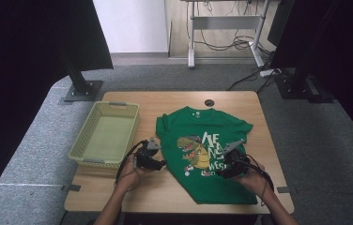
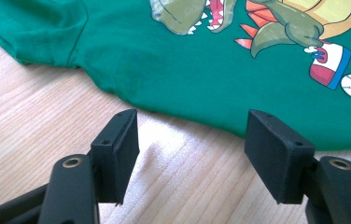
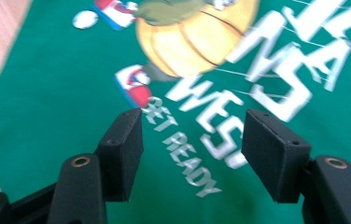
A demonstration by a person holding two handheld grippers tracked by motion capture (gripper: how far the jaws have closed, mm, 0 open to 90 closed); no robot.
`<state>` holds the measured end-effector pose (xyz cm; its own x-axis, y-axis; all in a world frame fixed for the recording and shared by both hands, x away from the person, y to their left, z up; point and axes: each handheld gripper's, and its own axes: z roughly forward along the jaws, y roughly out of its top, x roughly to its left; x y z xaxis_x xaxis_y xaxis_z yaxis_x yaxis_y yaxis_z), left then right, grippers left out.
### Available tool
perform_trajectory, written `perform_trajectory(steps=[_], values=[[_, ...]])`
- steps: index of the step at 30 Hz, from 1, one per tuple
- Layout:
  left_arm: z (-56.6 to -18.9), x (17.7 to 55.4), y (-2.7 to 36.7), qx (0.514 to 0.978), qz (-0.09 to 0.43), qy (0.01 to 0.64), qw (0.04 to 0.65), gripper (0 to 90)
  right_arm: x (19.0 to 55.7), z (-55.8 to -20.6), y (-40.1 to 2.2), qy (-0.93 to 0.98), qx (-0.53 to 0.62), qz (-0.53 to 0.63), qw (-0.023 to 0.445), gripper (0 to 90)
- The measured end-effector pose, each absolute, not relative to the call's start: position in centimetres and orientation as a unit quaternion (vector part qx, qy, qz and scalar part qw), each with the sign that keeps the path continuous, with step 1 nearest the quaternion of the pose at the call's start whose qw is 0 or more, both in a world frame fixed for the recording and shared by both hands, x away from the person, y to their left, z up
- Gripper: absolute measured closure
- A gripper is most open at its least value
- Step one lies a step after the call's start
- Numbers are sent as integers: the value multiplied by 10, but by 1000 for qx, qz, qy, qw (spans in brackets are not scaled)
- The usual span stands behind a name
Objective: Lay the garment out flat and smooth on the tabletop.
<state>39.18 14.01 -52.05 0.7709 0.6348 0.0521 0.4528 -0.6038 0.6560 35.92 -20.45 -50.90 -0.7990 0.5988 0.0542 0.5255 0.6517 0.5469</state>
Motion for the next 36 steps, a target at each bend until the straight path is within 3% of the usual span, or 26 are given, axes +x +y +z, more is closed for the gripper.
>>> perform_trajectory(steps=[6, 9, 20, 30, 32, 33, 34, 36], values=[[-521, 397, 140, 880, 137, 314, 328, 372, 355, -509, -198, 908, 304, 281, 60, 380], [-524, 400, 138, 880, 129, 316, 331, 375, 337, -513, -170, 918, 273, 285, 33, 373], [-531, 405, 131, 873, 100, 336, 337, 410, 307, -519, -131, 931, 224, 290, -7, 347], [-530, 403, 132, 866, 77, 344, 355, 429, 298, -530, -113, 943, 203, 265, 8, 349], [-535, 403, 130, 869, 72, 344, 348, 448, 297, -530, -112, 946, 195, 259, 27, 436], [-535, 403, 130, 869, 72, 344, 348, 463, 297, -530, -112, 946, 195, 259, 27, 436], [-538, 403, 127, 869, 72, 342, 350, 542, 296, -529, -112, 947, 189, 254, 46, 560], [-538, 403, 127, 869, 72, 342, 350, 574, 296, -529, -113, 948, 189, 252, 49, 560]])
